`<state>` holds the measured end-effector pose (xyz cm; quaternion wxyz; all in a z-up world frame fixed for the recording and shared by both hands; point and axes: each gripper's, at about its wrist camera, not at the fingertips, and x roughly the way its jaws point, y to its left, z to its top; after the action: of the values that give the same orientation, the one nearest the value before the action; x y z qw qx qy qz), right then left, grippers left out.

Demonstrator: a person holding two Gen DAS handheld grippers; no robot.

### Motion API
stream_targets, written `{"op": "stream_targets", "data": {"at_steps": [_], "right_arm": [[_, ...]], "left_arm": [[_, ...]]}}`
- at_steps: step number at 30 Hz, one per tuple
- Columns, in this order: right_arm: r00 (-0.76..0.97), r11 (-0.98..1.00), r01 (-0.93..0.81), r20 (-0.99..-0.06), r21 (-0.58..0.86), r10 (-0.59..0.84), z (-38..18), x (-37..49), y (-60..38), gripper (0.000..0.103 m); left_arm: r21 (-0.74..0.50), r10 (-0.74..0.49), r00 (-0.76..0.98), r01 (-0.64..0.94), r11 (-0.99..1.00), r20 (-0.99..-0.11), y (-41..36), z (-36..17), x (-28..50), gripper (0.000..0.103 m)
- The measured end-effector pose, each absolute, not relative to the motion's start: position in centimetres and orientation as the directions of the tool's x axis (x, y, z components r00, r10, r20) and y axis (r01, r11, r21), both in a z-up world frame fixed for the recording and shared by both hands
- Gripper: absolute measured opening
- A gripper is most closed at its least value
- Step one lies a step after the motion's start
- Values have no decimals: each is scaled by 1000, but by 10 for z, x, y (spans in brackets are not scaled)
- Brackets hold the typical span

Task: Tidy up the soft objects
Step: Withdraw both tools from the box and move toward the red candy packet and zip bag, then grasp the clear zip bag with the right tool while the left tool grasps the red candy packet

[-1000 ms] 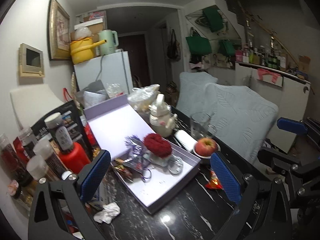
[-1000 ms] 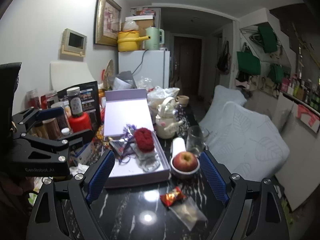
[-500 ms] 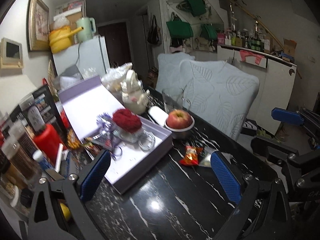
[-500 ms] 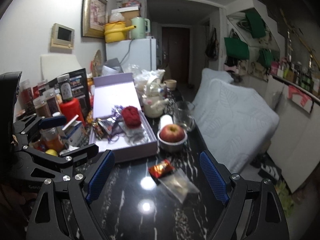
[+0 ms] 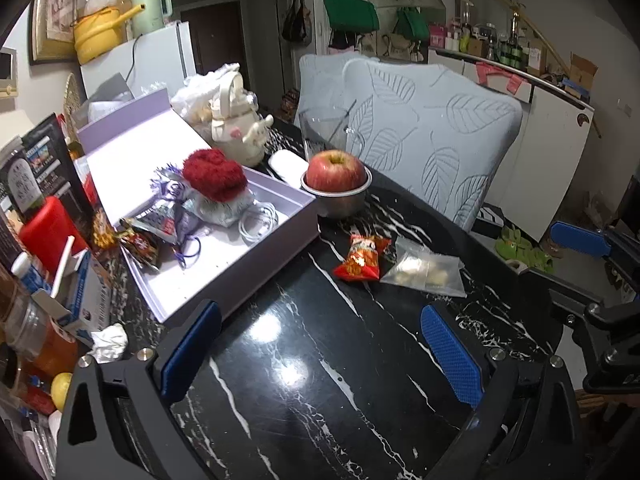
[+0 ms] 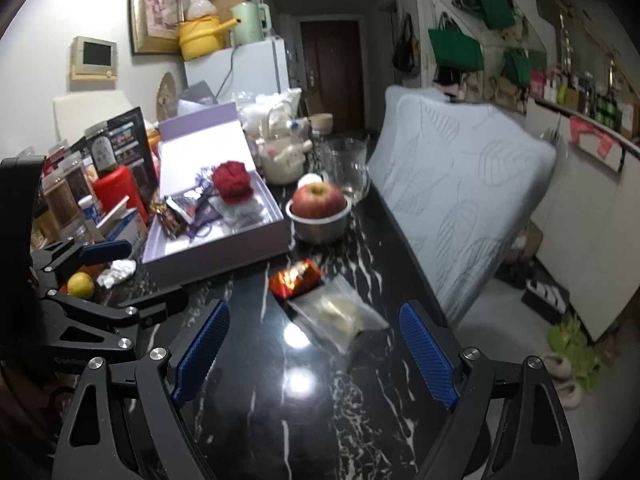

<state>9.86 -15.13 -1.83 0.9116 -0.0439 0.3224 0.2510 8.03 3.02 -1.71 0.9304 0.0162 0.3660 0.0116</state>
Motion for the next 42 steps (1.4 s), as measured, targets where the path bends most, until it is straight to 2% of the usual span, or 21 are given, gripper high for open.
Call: {"op": "stream_targets", "data": {"at_steps": [8,14,18,25,31,34,35,36,42], "right_arm": [[629,884,-459,-671,88,394,-53,129,-154,88],[587,886,-452,-712,105,384,-77,157,-148,88],[566,875,-475,-732,87,380,-88,173,-137,92],[518,839,-542,-765,54,384,-105,201,-110,92],[452,813,-574,-789,100,417,-122,216,-109,92],[441,810,-579,-802,89,403,-127,216,-111,85],[451,809,-583,-798,76,400,-127,214,-113,81],[451,806,-588,-796,76,404,-127,213,-115,69],[469,825,-560,-791,77,392,-124,211,-133,48]], "left_arm": [[48,23,693,17,999,-721,28,-48,99,102],[1,-16,666,25,1000,-746,38,-62,117,102],[-5,-19,661,22,1000,-751,43,-66,130,102],[-17,-16,661,4,1000,-751,55,-70,151,102],[-11,-4,656,-7,1000,-755,57,-74,163,102],[-11,-6,656,-3,1000,-755,55,-76,168,102],[-2,1,659,-4,1000,-752,53,-76,170,102],[2,0,659,1,1000,-752,51,-76,171,102],[-11,-31,663,35,999,-748,40,-77,181,102]]}}
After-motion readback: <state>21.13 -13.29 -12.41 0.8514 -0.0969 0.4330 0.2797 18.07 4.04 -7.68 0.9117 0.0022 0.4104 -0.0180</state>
